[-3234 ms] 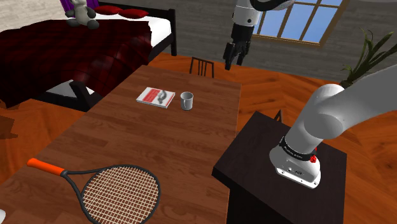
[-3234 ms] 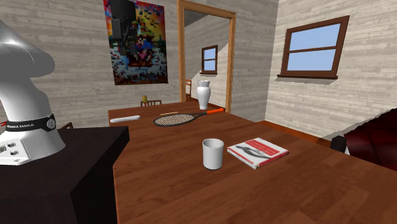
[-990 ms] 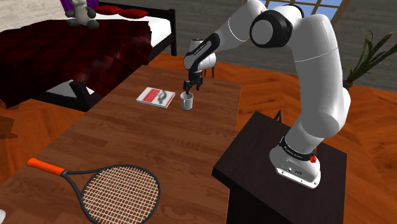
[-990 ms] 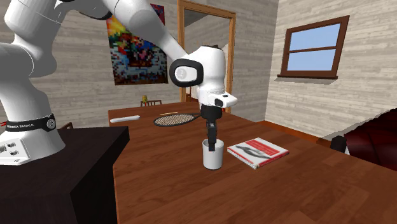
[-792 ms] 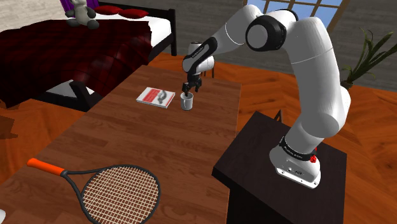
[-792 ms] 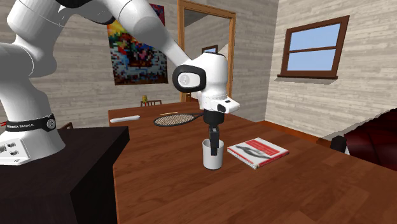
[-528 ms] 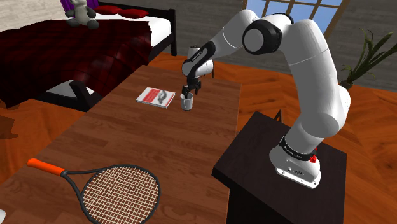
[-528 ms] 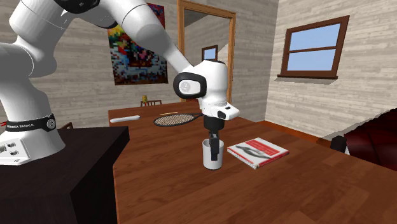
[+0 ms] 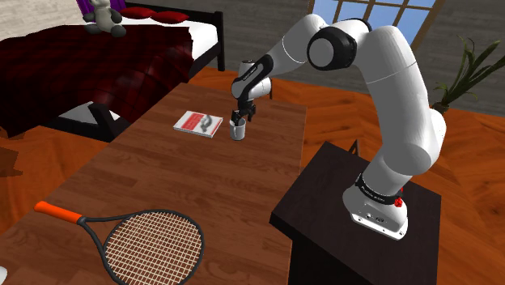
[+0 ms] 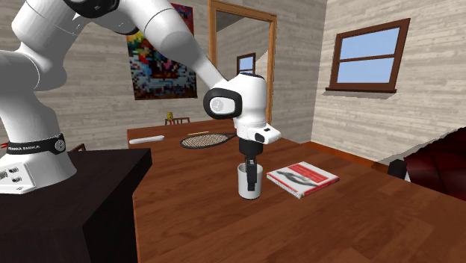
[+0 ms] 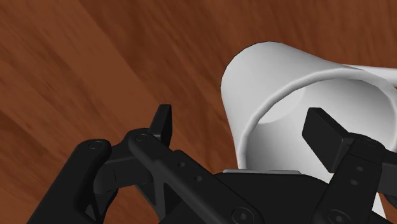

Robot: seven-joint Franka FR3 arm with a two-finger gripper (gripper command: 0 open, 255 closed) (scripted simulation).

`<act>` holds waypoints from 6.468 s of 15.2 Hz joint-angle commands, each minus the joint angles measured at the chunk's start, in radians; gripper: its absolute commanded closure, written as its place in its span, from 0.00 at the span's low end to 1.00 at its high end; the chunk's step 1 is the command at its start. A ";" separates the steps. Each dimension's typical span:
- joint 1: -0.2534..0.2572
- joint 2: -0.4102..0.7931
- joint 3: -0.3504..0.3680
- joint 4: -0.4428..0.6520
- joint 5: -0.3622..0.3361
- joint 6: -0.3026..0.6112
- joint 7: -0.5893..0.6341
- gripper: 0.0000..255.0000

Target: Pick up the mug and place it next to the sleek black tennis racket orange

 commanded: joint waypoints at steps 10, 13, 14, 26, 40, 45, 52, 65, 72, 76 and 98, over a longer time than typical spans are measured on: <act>0.000 0.000 0.000 0.000 0.000 0.000 0.000 1.00; 0.003 -0.032 -0.004 -0.010 -0.004 -0.022 0.004 1.00; 0.004 -0.043 -0.005 -0.013 -0.005 -0.030 0.005 1.00; 0.013 -0.161 -0.020 -0.030 -0.023 -0.130 0.022 1.00; 0.021 -0.274 -0.034 -0.008 -0.045 -0.265 0.043 1.00; 0.054 -0.293 -0.027 0.003 -0.055 -0.291 0.090 1.00; 0.162 -0.266 0.004 0.048 -0.074 -0.297 0.239 1.00; 0.354 -0.104 0.049 0.315 -0.112 -0.387 0.501 1.00; 0.399 -0.016 0.057 0.411 -0.119 -0.391 0.556 1.00; 0.398 0.009 0.058 0.399 -0.118 -0.354 0.554 1.00; 0.396 0.194 0.064 0.413 -0.111 -0.184 0.542 1.00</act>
